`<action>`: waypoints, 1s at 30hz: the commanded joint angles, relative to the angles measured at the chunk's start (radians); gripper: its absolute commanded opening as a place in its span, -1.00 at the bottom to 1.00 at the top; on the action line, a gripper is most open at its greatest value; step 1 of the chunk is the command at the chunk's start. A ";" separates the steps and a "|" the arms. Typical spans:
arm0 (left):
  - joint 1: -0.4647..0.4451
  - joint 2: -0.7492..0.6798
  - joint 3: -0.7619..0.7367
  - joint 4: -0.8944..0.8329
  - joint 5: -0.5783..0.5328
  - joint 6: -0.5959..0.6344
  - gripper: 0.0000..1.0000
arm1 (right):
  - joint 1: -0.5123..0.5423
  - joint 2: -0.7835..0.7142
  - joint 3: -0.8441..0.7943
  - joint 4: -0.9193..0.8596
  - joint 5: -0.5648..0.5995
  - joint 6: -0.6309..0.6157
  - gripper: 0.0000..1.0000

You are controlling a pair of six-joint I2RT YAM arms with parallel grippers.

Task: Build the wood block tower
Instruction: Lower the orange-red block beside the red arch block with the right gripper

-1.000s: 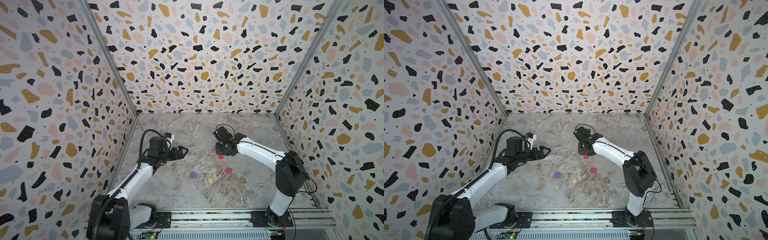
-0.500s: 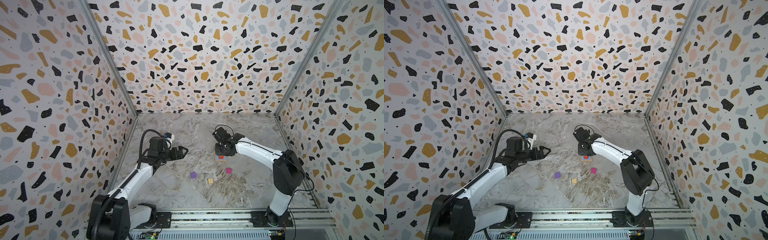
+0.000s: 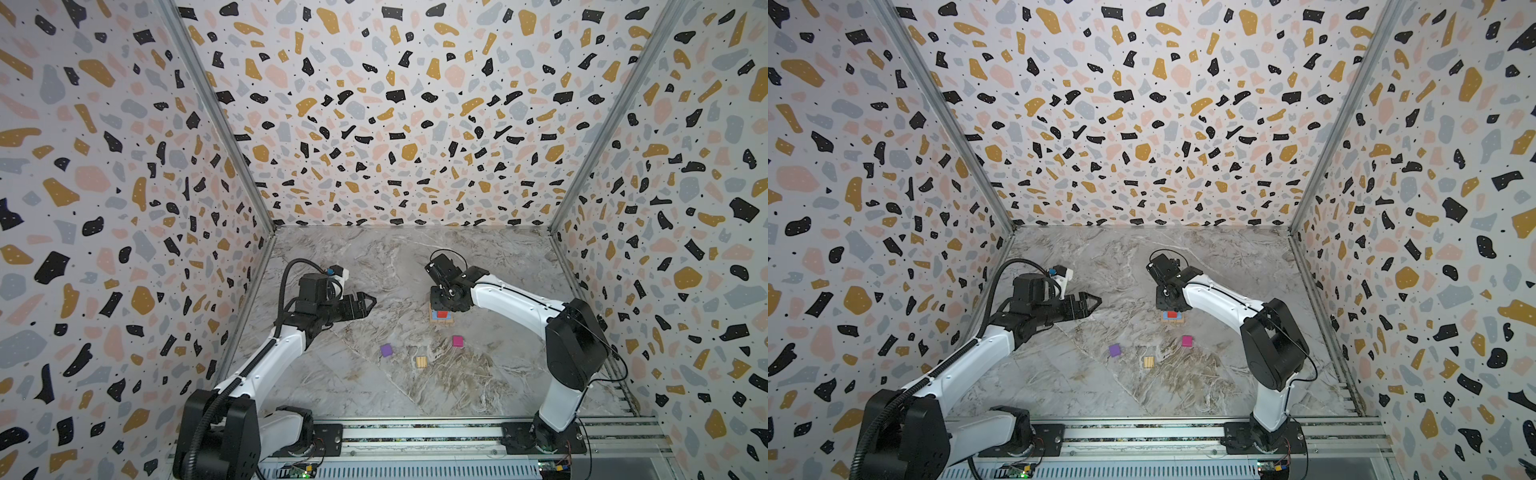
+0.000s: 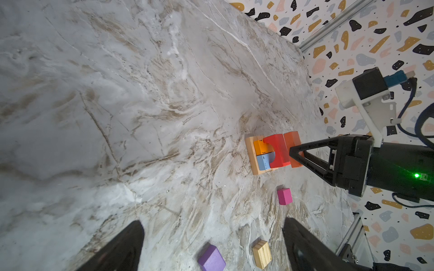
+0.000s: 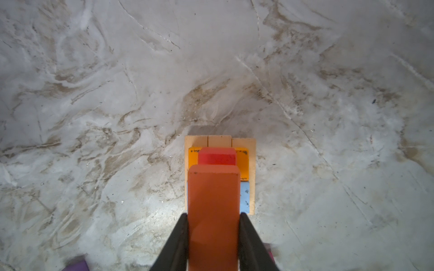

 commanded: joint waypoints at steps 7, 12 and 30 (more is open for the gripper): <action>-0.008 -0.002 0.002 0.033 0.004 0.010 0.87 | -0.007 0.010 0.023 -0.001 0.004 0.004 -0.57; -0.007 0.001 0.004 0.033 0.005 0.011 0.87 | -0.008 0.011 0.022 0.002 0.002 0.004 -0.58; -0.008 0.000 0.003 0.033 0.005 0.010 0.87 | -0.009 0.025 0.005 0.012 0.002 0.002 -0.58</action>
